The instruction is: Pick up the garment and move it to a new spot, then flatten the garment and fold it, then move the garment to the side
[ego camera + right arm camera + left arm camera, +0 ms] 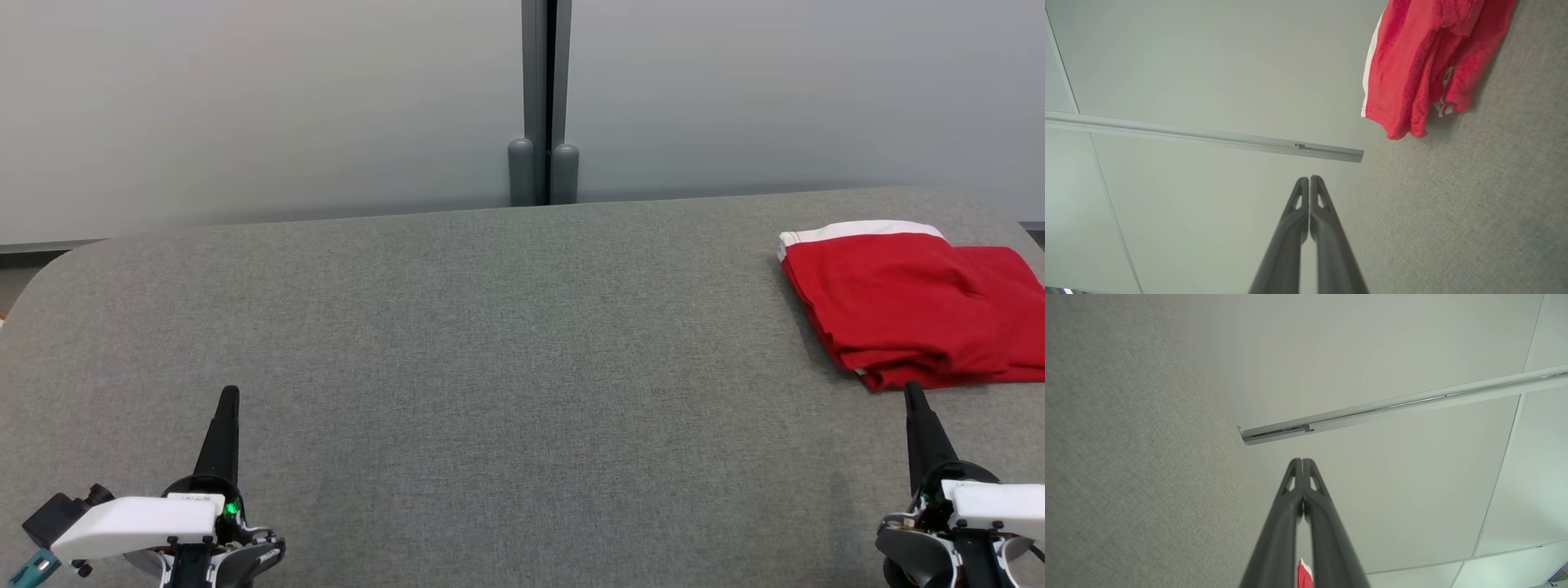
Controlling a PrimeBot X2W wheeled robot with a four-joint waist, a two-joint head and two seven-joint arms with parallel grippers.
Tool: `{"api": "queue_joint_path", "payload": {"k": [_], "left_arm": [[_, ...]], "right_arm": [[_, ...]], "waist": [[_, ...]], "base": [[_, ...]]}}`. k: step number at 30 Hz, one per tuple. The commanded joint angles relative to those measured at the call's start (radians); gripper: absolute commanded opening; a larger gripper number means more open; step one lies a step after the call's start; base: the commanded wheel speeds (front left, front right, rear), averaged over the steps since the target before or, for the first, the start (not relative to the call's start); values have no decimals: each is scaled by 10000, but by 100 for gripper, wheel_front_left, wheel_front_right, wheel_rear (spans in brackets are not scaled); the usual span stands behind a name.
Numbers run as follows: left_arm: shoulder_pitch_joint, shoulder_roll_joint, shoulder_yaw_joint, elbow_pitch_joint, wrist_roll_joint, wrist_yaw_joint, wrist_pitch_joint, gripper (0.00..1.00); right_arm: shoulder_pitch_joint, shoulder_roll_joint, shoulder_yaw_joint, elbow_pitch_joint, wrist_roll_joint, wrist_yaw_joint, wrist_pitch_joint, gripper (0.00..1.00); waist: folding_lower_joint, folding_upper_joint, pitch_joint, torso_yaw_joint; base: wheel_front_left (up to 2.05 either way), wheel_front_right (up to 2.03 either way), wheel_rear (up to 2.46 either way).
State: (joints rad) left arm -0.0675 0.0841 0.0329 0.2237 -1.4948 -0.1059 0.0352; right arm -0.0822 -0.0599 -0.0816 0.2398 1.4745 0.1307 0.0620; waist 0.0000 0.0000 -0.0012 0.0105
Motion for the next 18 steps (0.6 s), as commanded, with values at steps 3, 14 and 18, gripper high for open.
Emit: {"api": "queue_joint_path", "payload": {"k": [3,14,18], "left_arm": [[-256,41,127,24,-405,-113,110,0],[-389,16,310,145,-1186,-231,355,0],[-461,6,373,191,-1483,-274,432,0]], "right_arm": [[-157,-57,-48,-19,392,1,122,0],[-242,-44,-154,21,1173,0,334,0],[-278,-37,-188,37,1447,0,404,0]], "waist": [[0,0,8,-18],[0,0,31,-74],[0,0,40,-95]], "base": [[0,0,0],[0,0,0],[0,0,0]]}}
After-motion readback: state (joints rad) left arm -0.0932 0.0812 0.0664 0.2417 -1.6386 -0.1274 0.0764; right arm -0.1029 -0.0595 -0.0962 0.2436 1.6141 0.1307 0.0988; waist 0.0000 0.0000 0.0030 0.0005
